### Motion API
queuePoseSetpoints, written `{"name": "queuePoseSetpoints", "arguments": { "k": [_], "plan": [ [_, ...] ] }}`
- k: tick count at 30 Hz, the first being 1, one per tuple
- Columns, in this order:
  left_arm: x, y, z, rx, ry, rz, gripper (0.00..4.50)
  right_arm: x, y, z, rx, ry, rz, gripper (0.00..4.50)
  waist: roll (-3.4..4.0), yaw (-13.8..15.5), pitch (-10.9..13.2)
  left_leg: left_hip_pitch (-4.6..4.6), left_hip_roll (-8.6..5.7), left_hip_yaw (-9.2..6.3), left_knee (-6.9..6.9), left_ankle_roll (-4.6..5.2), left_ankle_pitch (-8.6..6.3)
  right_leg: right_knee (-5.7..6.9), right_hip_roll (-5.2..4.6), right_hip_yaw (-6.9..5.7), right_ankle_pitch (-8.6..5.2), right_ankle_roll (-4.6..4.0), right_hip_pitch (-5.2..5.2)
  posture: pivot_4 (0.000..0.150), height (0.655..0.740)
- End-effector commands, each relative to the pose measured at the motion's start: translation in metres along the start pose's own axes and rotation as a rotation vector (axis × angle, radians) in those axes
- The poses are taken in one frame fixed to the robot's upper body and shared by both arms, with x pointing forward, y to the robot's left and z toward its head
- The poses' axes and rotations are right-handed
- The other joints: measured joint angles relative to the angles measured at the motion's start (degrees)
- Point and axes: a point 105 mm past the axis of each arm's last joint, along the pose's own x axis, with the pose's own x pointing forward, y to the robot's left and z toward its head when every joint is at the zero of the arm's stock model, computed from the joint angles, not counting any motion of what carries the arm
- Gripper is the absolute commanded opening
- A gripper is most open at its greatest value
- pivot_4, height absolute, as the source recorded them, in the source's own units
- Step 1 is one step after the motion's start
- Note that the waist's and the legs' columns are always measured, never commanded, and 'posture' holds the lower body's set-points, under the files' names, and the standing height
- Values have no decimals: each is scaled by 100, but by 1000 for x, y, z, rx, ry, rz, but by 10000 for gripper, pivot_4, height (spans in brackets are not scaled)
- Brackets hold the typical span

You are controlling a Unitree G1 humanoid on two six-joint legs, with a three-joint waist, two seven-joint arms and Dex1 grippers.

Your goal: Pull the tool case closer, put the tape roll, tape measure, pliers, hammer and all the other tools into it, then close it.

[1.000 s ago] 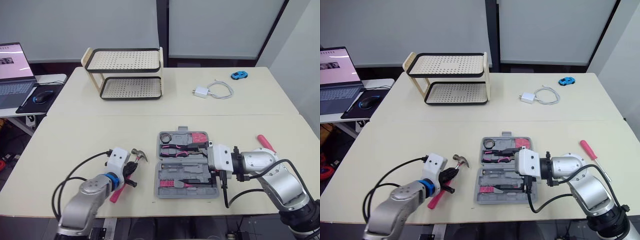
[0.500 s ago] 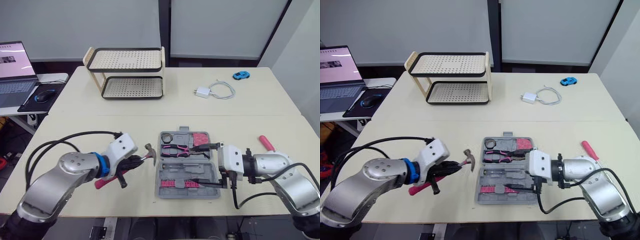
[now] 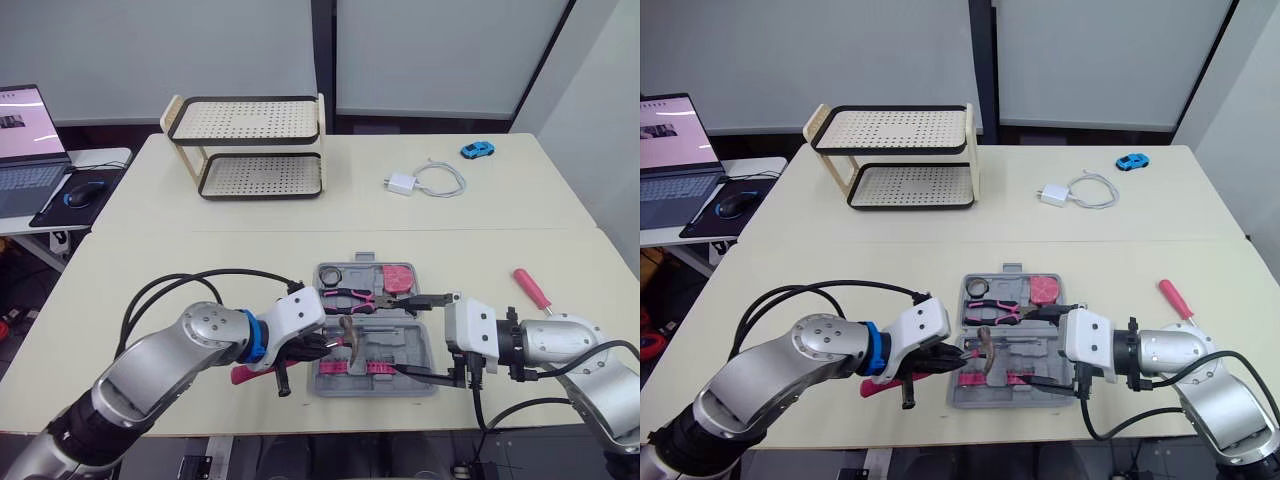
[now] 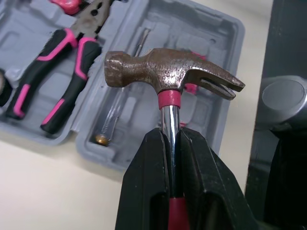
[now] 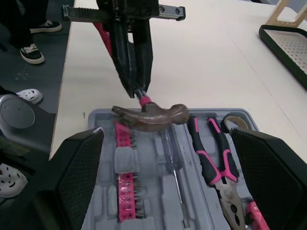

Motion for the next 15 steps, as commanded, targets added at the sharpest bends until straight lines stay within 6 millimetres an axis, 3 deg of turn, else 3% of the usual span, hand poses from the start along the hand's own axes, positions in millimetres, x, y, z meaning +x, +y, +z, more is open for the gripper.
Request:
{"name": "queuePoseSetpoints", "arguments": {
  "k": [1, 8, 15],
  "plan": [
    [3, 1, 7, 49, -9, 6, 670, -4, -2, 9, -31, -15, -22, 45000, -3, -1, 2, 0, 0, 4, 0, 0, 0, 0, 0, -1, 0, 0, 0, 1500, 7400],
    [11, 3, 15, 112, -12, -28, 670, -4, 0, 8, -25, -11, -23, 45000, -4, -11, 3, -1, 1, 7, 0, 0, 0, 1, 2, 0, 0, 0, -1, 1500, 7400],
    [39, -2, 31, 160, -13, -112, 670, -15, 2, -1, 6, 64, -13, 45000, -12, -5, 7, -2, -2, 10, 3, 0, 0, 1, 1, -1, 0, 0, 0, 1500, 7400]
  ]
}}
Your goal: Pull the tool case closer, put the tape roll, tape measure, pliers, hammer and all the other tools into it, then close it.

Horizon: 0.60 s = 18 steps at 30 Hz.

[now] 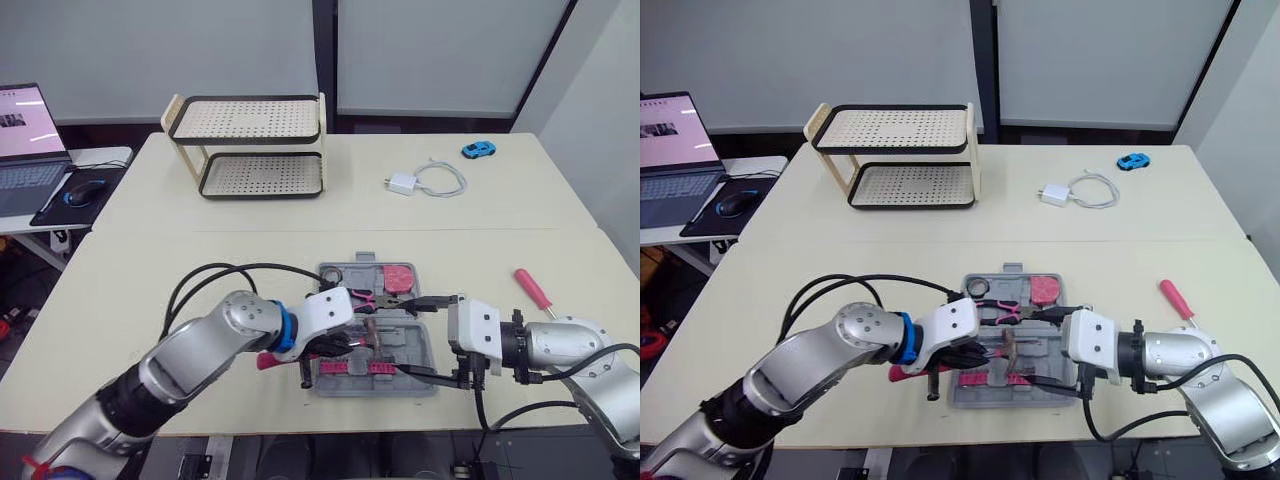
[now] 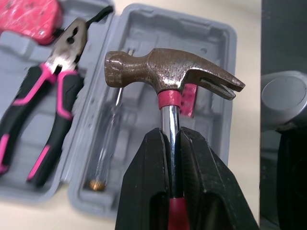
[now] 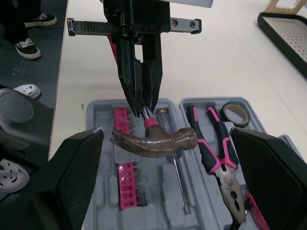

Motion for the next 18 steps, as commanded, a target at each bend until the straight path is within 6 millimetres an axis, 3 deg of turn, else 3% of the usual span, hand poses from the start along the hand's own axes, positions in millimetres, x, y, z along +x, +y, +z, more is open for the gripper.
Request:
{"name": "queuePoseSetpoints", "arguments": {
  "k": [1, 7, 18],
  "plan": [
    [13, 0, 16, 74, -12, -31, 670, -12, -2, 4, 2, 29, -20, 45000, -1, 14, 1, 0, -1, 0, 0, 0, 0, 0, 0, 0, 0, 0, 0, 1500, 7400],
    [43, 3, 29, 106, 23, -43, 670, -30, 3, -6, 101, 139, -65, 45000, -5, 68, 3, -4, -3, 3, 7, 1, 0, 0, 0, 1, 0, 0, 2, 1500, 7400],
    [69, 8, 30, 160, 98, -34, 670, -37, 15, -4, 192, 191, -126, 45000, -7, 76, 4, -3, -4, 3, 11, 1, 0, 7, 1, 0, -1, 2, 4, 1500, 7400]
  ]
}}
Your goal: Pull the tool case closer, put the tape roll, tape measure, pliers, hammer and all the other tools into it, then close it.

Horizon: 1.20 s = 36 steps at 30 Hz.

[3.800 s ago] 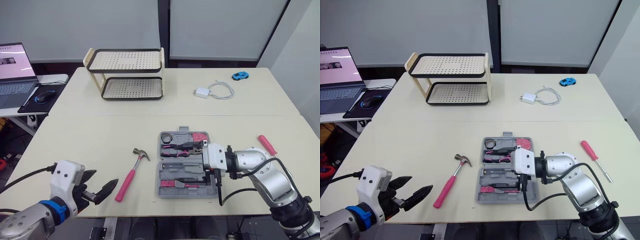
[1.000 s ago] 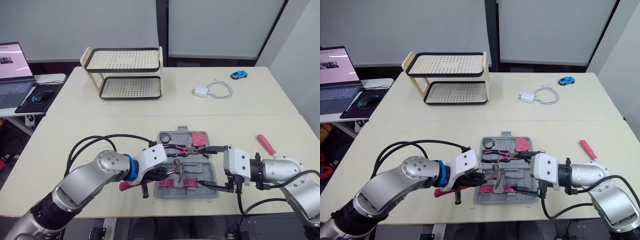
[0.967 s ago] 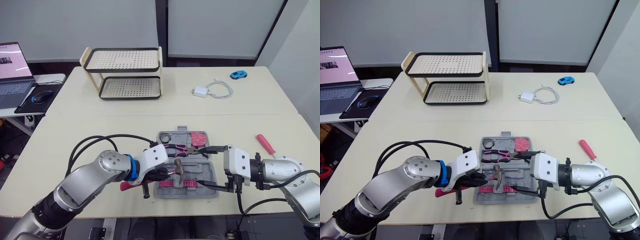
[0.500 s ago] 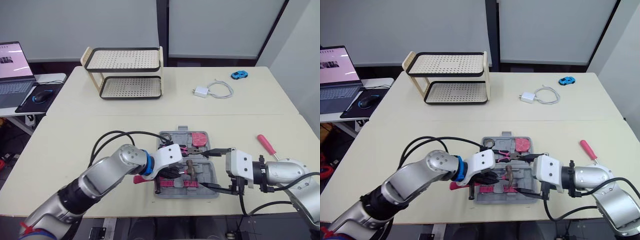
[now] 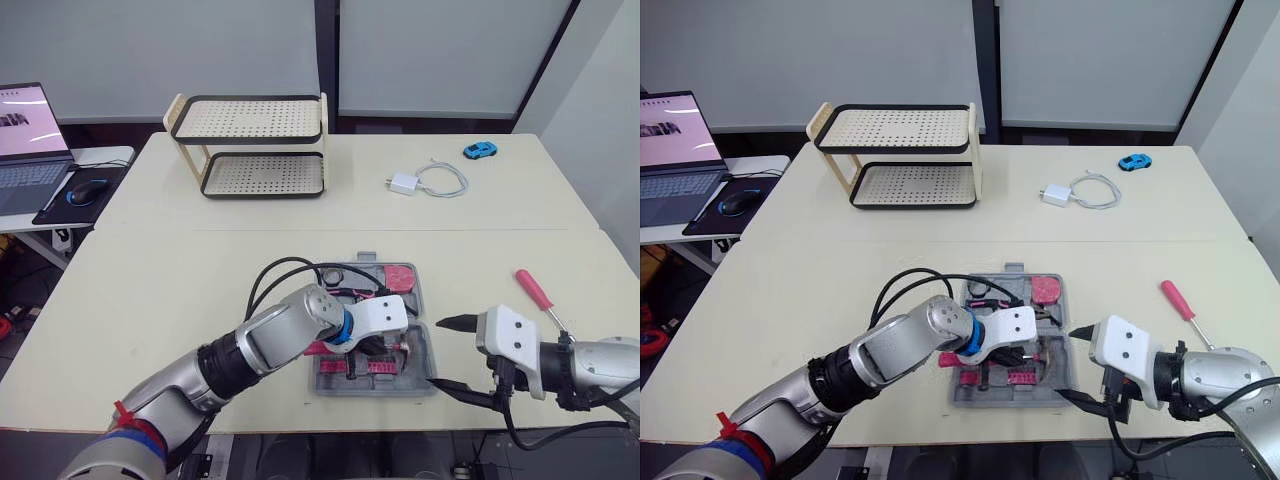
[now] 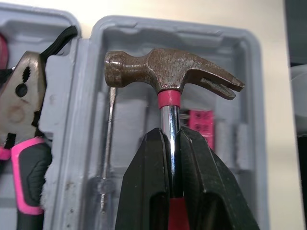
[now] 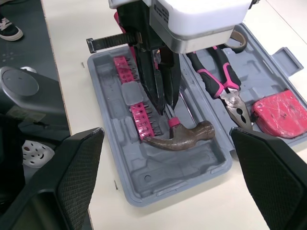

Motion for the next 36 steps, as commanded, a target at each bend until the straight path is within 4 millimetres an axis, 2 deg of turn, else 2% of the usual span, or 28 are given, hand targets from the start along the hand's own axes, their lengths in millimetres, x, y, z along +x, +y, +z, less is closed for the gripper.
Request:
{"name": "queuePoseSetpoints", "arguments": {
  "k": [1, 13, 36],
  "plan": [
    [3, 0, 13, 58, -29, 3, 670, -3, 3, 9, -17, -17, -30, 45000, 0, 9, 0, -1, 0, 0, 0, 0, 0, 0, 0, -1, 0, 0, 0, 1500, 7400],
    [15, 10, 15, 79, -4, 19, 670, -4, 2, 12, -14, -28, -61, 45000, 0, 6, 0, 0, 0, 0, 1, 0, 0, 0, 0, 0, 0, 0, 0, 1500, 7400],
    [19, 1, 13, 63, 46, -17, 670, 2, 0, 13, -2, -42, -80, 45000, 0, 2, 0, 1, 0, -2, 5, 0, 0, 1, 0, -2, 0, 0, 4, 1500, 7400]
  ]
}}
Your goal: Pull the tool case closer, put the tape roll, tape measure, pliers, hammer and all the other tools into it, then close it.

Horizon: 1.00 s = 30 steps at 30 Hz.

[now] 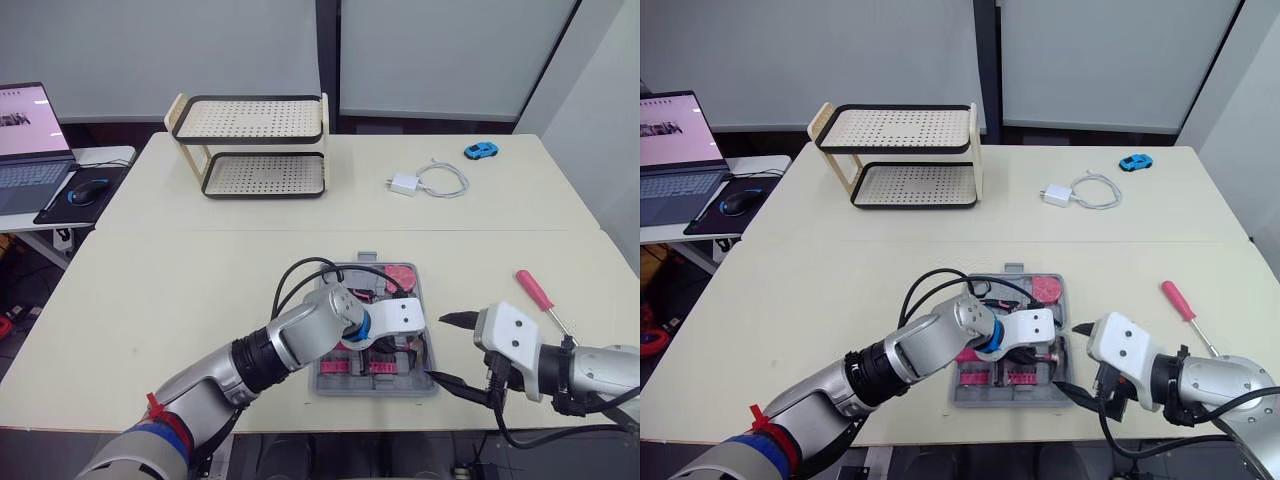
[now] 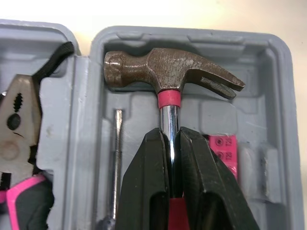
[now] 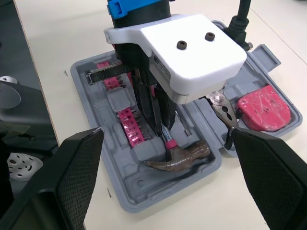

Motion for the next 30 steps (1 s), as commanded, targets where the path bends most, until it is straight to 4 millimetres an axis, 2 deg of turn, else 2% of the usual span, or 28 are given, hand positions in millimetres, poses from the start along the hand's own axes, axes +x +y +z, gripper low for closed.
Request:
{"name": "queuePoseSetpoints", "arguments": {
  "k": [1, 2, 9, 14, 19, 22, 24, 26, 30],
  "plan": [
    [-1, 1, 6, 26, -6, 13, 670, -1, -1, 7, -30, -29, -10, 45000, 0, 0, 0, 0, 0, 0, 0, 0, 0, 0, 0, 0, 0, 0, 0, 1500, 7400],
    [-2, 1, 7, 23, -10, 15, 7874, 0, -1, 7, -30, -29, -10, 45000, 0, 0, 0, 0, 0, 0, 0, 0, 0, 0, 0, 0, 0, 0, 0, 1500, 7400],
    [-8, 3, 16, 8, -47, 19, 28585, -2, -4, 3, -27, -12, -10, 45000, 0, 5, 0, 0, -1, -1, 7, 0, 0, 2, 0, -1, 0, 0, 4, 1500, 7400],
    [-31, 8, 23, 14, -110, 38, 43966, -6, -8, -4, -34, 14, -12, 45000, 1, -18, 0, 0, 0, -1, 8, 0, 0, 3, 0, -1, 0, 0, 4, 1500, 7400],
    [-67, 9, 20, 15, -184, 26, 44554, -9, -13, -7, -42, 26, -18, 45000, 1, -20, -1, 1, 2, -2, 8, 0, 0, 6, 0, 1, 0, 0, 2, 1500, 7400],
    [-82, 11, 25, 48, -322, 28, 44554, -10, -16, -7, -48, 26, -20, 45000, 3, -14, -1, 3, 4, -3, 8, 0, 0, 6, 0, -1, 0, 0, 3, 1500, 7400],
    [-86, 13, 27, 66, -417, 59, 40803, -10, -16, -6, -51, 25, -21, 45000, 4, -6, -2, 2, 8, -4, 8, 0, 0, 4, -1, 0, 0, 0, 3, 1500, 7400],
    [-86, 11, 26, -2, -522, 54, 36362, -11, -17, -6, -52, 25, -22, 45000, 3, 5, -2, 1, 11, -7, 8, 0, 0, -1, -6, 3, 0, 0, 4, 1500, 7400],
    [-72, 5, 14, -7, -596, 60, 23536, -12, -15, -5, -50, 27, -19, 45000, 4, 13, -2, 4, 9, -12, 11, 0, 0, -3, -9, -2, 0, 0, 14, 1500, 7400]
  ]
}}
